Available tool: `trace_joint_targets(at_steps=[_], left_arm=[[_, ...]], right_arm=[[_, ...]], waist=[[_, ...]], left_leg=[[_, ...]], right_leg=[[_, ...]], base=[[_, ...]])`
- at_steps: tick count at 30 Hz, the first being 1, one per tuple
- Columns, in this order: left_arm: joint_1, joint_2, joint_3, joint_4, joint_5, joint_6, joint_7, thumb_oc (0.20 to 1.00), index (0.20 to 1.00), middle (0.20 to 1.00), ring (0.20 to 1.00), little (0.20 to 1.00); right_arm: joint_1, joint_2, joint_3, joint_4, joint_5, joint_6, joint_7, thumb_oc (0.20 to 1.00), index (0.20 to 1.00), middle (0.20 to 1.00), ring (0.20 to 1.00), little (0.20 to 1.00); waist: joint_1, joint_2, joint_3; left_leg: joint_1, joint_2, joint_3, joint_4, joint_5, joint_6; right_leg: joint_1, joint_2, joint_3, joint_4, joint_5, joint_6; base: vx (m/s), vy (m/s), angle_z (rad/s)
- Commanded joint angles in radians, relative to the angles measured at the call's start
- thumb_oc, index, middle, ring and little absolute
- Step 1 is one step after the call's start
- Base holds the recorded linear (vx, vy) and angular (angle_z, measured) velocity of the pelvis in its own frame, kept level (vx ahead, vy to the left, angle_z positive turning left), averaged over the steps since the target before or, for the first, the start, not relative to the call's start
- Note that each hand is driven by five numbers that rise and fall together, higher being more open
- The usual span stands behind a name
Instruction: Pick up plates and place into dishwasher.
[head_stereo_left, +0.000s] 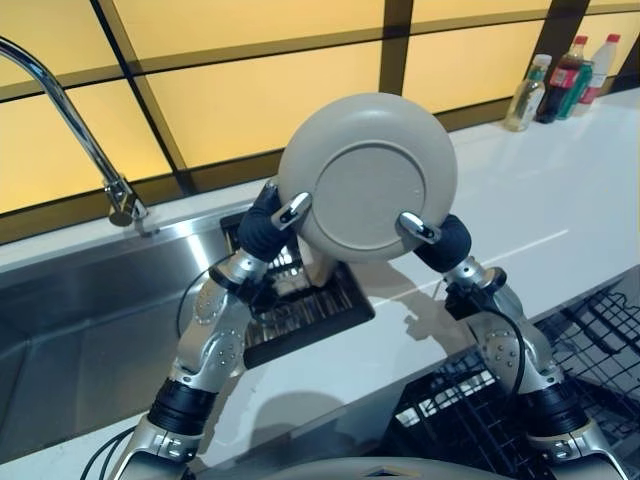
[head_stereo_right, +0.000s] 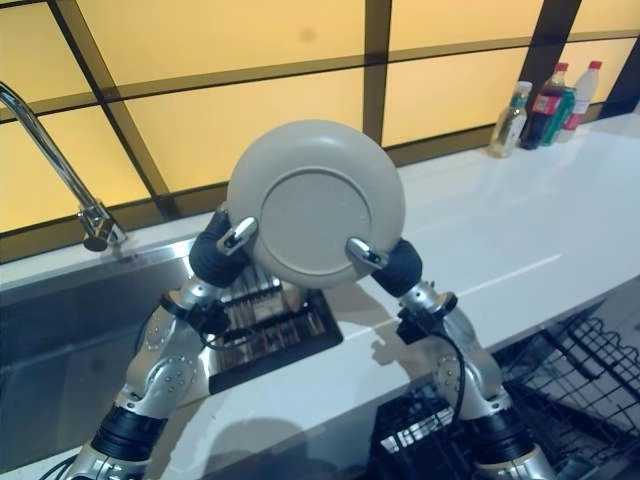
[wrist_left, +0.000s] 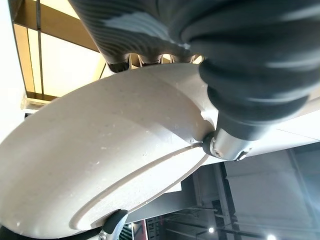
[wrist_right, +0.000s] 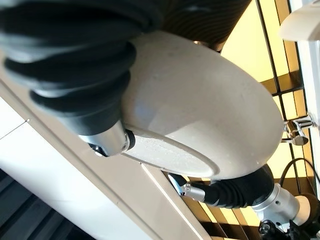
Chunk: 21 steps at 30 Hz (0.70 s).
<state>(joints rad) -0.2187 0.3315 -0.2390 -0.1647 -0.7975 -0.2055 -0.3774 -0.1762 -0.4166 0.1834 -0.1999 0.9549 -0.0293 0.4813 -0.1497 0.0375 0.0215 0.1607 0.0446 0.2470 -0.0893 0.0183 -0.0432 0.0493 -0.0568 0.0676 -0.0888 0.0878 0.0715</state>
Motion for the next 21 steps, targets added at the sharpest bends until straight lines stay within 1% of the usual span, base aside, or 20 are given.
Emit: trace_joint_targets(at_steps=[1, 7, 11, 12, 13, 16, 18, 21], left_arm=[[-0.026, 0.018, -0.056, 0.066, 0.090, -0.042, 0.010, 0.200, 0.200, 0.200, 0.200, 0.200], [-0.019, 0.013, -0.065, 0.063, 0.091, -0.052, 0.040, 0.200, 0.200, 0.200, 0.200, 0.200], [-0.012, 0.005, -0.063, 0.077, 0.064, -0.061, 0.083, 0.200, 0.200, 0.200, 0.200, 0.200], [0.000, 0.002, -0.055, 0.077, 0.052, -0.059, 0.092, 0.931, 0.931, 0.931, 0.931, 0.931], [0.014, -0.002, -0.049, 0.071, 0.044, -0.056, 0.096, 1.000, 1.000, 1.000, 1.000, 1.000], [0.063, -0.017, -0.029, 0.050, 0.018, -0.069, 0.106, 1.000, 1.000, 1.000, 1.000, 1.000], [0.089, -0.021, -0.025, 0.035, 0.018, -0.081, 0.121, 1.000, 1.000, 1.000, 1.000, 1.000], [0.106, -0.022, -0.021, 0.017, 0.033, -0.087, 0.175, 1.000, 1.000, 1.000, 1.000, 1.000]], right_arm=[[-0.017, 0.066, -0.009, -0.132, 0.039, -0.036, -0.021, 0.200, 0.200, 0.200, 0.200, 0.200], [-0.002, 0.080, -0.007, -0.142, 0.075, -0.033, -0.042, 0.200, 0.200, 0.200, 0.200, 0.200], [0.018, 0.082, -0.010, -0.131, 0.031, -0.050, -0.083, 0.200, 0.200, 0.200, 0.200, 0.200], [0.033, 0.077, -0.018, -0.129, 0.003, -0.063, -0.106, 0.200, 0.200, 0.200, 0.200, 0.200], [0.046, 0.069, -0.027, -0.127, -0.025, -0.077, -0.130, 0.200, 0.200, 0.200, 0.200, 0.200], [0.086, 0.044, -0.070, -0.110, -0.118, -0.107, -0.240, 0.200, 0.200, 0.200, 0.200, 0.200], [0.108, 0.039, -0.086, -0.101, -0.146, -0.113, -0.279, 0.200, 0.200, 0.200, 0.200, 0.200], [0.125, 0.038, -0.086, -0.103, -0.130, -0.109, -0.316, 0.200, 0.200, 0.200, 0.200, 0.200]], waist=[[0.010, -0.037, -0.035], [0.002, -0.039, -0.026], [-0.008, -0.043, -0.024], [-0.013, -0.045, -0.024], [-0.016, -0.047, -0.025], [-0.032, -0.053, -0.018], [-0.040, -0.056, -0.007], [-0.043, -0.060, 0.013]], left_leg=[[-0.067, 0.012, -0.064, 0.025, -0.047, 0.035], [-0.069, 0.013, -0.056, 0.040, -0.057, 0.037], [-0.072, 0.016, -0.042, 0.059, -0.065, 0.037], [-0.072, 0.016, -0.036, 0.064, -0.068, 0.036], [-0.072, 0.016, -0.029, 0.071, -0.072, 0.036], [-0.078, 0.017, 0.002, 0.113, -0.091, 0.039], [-0.080, 0.014, 0.010, 0.134, -0.103, 0.046], [-0.089, -0.007, -0.021, 0.161, -0.120, 0.061]], right_leg=[[-0.040, -0.054, -0.051, 0.093, -0.066, 0.080], [-0.045, -0.053, -0.040, 0.097, -0.066, 0.083], [-0.050, -0.049, -0.024, 0.100, -0.065, 0.082], [-0.052, -0.047, -0.017, 0.098, -0.063, 0.082], [-0.054, -0.046, -0.009, 0.096, -0.060, 0.082], [-0.064, -0.041, 0.020, 0.094, -0.051, 0.081], [-0.070, -0.036, 0.040, 0.097, -0.046, 0.079], [-0.080, -0.027, 0.075, 0.114, -0.043, 0.079]], base=[[0.00, 0.000, 0.00], [-0.01, 0.000, -0.01], [-0.03, -0.007, -0.04], [-0.02, -0.012, -0.07], [-0.02, -0.019, -0.12], [-0.03, -0.022, -0.18], [-0.05, -0.018, -0.18], [-0.06, 0.003, -0.34]])
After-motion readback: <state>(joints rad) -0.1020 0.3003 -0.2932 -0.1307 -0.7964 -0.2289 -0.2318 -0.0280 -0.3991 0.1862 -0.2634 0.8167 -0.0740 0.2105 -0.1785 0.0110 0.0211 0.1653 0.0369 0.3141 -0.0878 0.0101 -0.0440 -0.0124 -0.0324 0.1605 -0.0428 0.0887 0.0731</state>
